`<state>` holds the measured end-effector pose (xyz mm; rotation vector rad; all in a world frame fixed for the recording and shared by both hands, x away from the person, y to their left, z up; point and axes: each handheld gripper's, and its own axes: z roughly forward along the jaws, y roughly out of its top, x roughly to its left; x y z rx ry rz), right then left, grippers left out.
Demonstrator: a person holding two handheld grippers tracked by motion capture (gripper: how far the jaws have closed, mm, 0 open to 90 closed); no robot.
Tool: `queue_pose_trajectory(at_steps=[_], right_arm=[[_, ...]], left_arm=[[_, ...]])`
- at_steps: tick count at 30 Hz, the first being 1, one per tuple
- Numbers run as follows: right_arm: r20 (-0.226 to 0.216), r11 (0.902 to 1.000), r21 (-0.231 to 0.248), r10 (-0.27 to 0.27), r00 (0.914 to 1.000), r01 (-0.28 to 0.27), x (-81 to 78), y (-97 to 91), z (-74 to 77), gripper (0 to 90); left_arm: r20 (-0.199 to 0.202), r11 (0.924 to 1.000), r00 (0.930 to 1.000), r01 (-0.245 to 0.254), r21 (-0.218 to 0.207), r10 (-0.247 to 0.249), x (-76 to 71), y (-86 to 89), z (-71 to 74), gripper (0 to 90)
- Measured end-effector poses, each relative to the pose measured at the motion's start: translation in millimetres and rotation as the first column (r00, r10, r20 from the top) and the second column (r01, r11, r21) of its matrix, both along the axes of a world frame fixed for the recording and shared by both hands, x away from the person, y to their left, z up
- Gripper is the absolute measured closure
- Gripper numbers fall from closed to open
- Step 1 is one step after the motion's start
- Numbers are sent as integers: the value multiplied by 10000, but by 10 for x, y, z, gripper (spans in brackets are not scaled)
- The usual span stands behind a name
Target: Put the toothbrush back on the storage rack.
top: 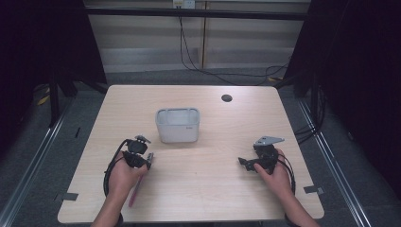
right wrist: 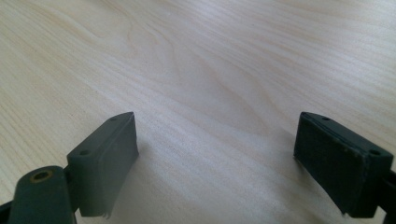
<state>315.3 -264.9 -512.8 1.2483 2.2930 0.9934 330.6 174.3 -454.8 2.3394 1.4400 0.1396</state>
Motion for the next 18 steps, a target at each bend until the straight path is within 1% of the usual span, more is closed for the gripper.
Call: queue_pose_trajectory(at_steps=[1,3,5,6,7,8,10,11,12,13,17,18], right_arm=[[1,10000,1,0,10000,0,0,0,0,130],[6,10000,-1,5,10000,-5,1,0,0,130],[4,10000,0,4,10000,-4,1,0,0,131],[2,10000,-2,1,10000,-1,0,0,0,130],[2,10000,1,2,10000,-2,0,0,0,130],[2,10000,1,2,10000,-2,0,0,0,130],[3,10000,1,3,10000,-3,0,0,0,130],[5,10000,-2,25,10000,-25,0,-1,0,129],[5,10000,-2,25,10000,-25,0,-1,0,129],[-4,10000,0,19,10000,-19,-1,-1,1,129],[9,10000,-6,20,10000,-20,0,-1,0,128],[10,10000,-10,19,10000,-19,0,0,0,128]], left_arm=[[66,9997,9999,-105,-219,107,5,17,41,841],[289,9993,9995,-125,-364,136,14,43,92,841],[452,9972,9986,-227,-706,259,17,68,145,841],[608,9964,9978,-233,-812,282,19,83,174,841],[799,9941,9962,-261,-1055,346,17,101,217,842],[799,9941,9962,-261,-1055,346,17,101,217,841],[1069,9904,9932,-322,-1341,467,15,112,258,841],[1260,9868,9908,-288,-1592,492,13,124,300,841],[1260,9868,9908,-288,-1592,492,13,124,300,841],[1378,9847,9888,-335,-1709,575,6,118,315,841],[1818,9819,9816,-232,-1881,580,-12,139,380,841],[1943,9822,9792,-210,-1865,578,-12,150,396,841]])
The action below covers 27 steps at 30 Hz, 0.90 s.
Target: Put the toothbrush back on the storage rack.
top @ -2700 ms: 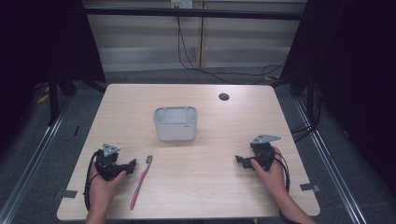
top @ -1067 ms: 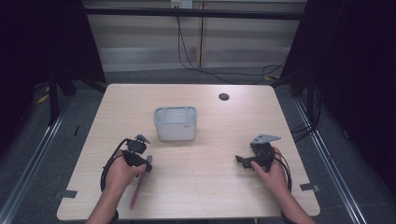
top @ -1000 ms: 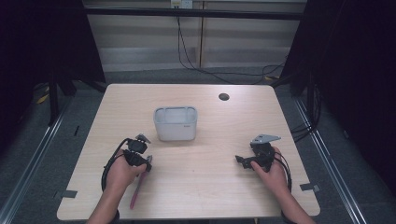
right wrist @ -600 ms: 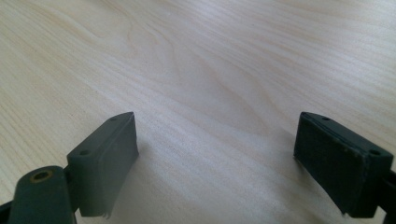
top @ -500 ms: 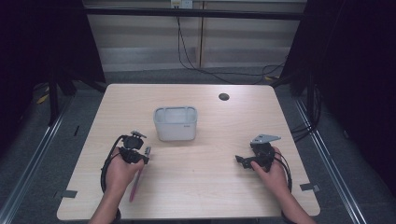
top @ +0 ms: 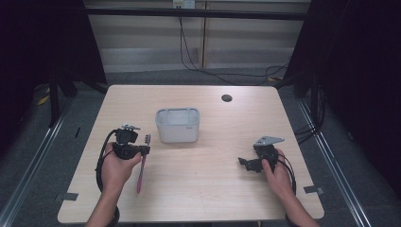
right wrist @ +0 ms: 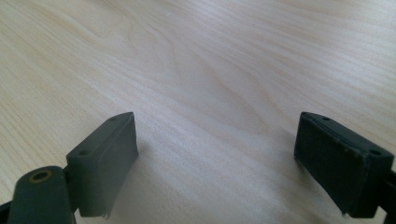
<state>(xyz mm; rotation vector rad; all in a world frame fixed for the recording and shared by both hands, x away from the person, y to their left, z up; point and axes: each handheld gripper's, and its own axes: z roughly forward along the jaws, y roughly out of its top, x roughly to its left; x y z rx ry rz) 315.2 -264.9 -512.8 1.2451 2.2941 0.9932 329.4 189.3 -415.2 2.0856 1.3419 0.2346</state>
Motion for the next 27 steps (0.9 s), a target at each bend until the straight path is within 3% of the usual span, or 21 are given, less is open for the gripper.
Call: queue_pose_trajectory(at_steps=[11,19,27], right_arm=[[2,10000,-6,-6,10000,6,0,0,0,127],[1,10000,-7,-6,10000,6,0,0,0,127],[3,10000,-9,-6,10000,6,0,0,0,127]], left_arm=[[1096,9972,9929,-390,-635,458,12,116,126,841],[1432,9886,9856,-706,-1328,896,9,218,160,841],[1753,9852,9777,-901,-1461,1154,-12,305,182,840]])
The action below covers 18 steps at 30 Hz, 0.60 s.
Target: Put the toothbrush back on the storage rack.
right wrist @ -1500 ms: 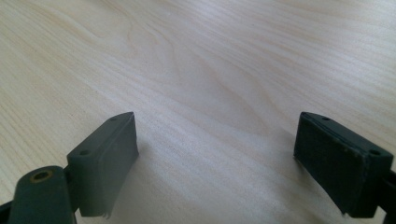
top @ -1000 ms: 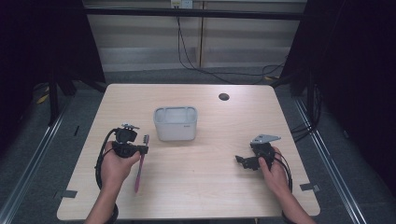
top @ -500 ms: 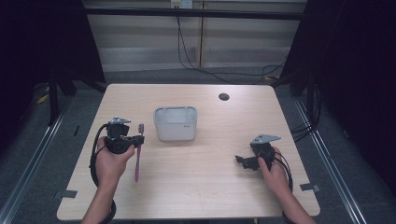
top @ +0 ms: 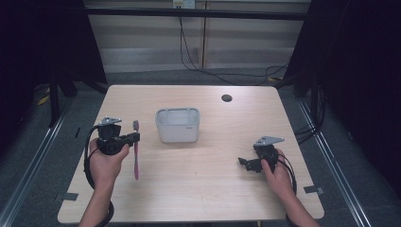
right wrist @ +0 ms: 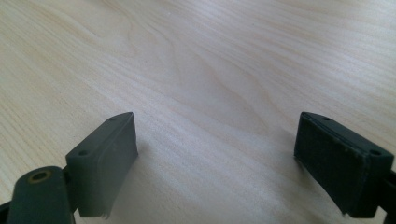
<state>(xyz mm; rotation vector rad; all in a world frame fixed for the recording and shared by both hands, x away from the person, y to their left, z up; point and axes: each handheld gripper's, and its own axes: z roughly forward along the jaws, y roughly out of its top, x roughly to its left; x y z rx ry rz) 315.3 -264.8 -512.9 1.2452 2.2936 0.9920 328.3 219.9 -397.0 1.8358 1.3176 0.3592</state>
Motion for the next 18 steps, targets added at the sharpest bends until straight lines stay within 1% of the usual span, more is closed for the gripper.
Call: queue_pose_trajectory(at_steps=[3,4,6,14,15,18], right_arm=[[0,10000,0,-1,10000,1,0,0,0,127],[1,10000,0,0,10000,0,0,0,0,127],[0,10000,1,-1,10000,1,0,0,0,127],[-3,10000,2,-2,10000,2,0,0,0,127],[-3,10000,2,0,10000,0,0,0,0,127],[-1,10000,3,-2,10000,2,0,0,0,127]], left_arm=[[105,9999,9999,-48,-115,50,-1,15,19,840],[185,9999,9998,-96,-50,97,-3,19,26,840],[324,9998,9993,-168,-93,170,-3,28,40,841],[840,9985,9956,-372,-410,405,15,67,125,840],[874,9978,9950,-441,-504,484,17,66,133,840],[958,9976,9942,-429,-551,480,29,75,157,840]])
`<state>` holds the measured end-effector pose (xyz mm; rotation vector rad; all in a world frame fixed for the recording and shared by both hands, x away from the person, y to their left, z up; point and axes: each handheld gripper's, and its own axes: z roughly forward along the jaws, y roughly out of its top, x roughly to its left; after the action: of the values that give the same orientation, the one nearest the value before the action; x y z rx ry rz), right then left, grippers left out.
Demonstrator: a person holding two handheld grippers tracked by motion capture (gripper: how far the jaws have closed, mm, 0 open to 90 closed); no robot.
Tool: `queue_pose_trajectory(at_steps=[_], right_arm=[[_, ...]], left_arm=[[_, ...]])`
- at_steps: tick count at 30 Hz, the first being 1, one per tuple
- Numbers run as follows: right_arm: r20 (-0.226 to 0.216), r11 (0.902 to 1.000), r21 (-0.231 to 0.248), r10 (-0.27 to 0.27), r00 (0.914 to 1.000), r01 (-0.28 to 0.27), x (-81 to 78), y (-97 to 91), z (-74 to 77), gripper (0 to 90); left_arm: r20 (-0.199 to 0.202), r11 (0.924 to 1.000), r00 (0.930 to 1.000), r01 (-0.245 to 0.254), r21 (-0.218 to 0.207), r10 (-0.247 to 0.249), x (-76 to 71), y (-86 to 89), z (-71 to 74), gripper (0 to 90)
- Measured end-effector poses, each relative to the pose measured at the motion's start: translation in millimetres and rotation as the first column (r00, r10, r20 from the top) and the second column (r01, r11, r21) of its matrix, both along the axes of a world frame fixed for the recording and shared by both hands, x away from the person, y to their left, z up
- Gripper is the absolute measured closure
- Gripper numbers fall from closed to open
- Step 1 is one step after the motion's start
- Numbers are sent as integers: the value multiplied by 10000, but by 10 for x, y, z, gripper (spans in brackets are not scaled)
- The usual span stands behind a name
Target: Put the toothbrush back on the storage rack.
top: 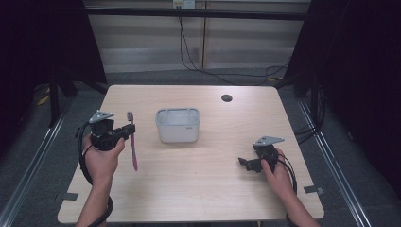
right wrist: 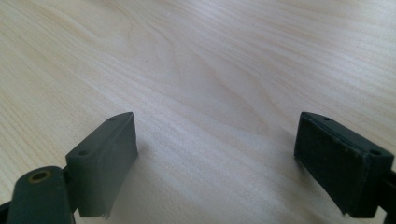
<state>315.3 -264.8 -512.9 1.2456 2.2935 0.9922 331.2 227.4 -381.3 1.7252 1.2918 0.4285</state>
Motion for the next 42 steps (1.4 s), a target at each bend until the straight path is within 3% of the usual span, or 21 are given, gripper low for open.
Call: queue_pose_trajectory(at_steps=[15,31,42], right_arm=[[1,10000,-3,-1,10000,1,0,0,0,126],[5,10000,-1,10,10000,-10,1,-1,-1,126],[-4,10000,3,5,10000,-5,0,0,0,126]], left_arm=[[628,9984,9975,-295,-475,325,61,42,83,840],[1049,9945,9931,-431,-953,531,181,56,202,840],[1323,9949,9904,-280,-971,407,289,-36,321,840]])
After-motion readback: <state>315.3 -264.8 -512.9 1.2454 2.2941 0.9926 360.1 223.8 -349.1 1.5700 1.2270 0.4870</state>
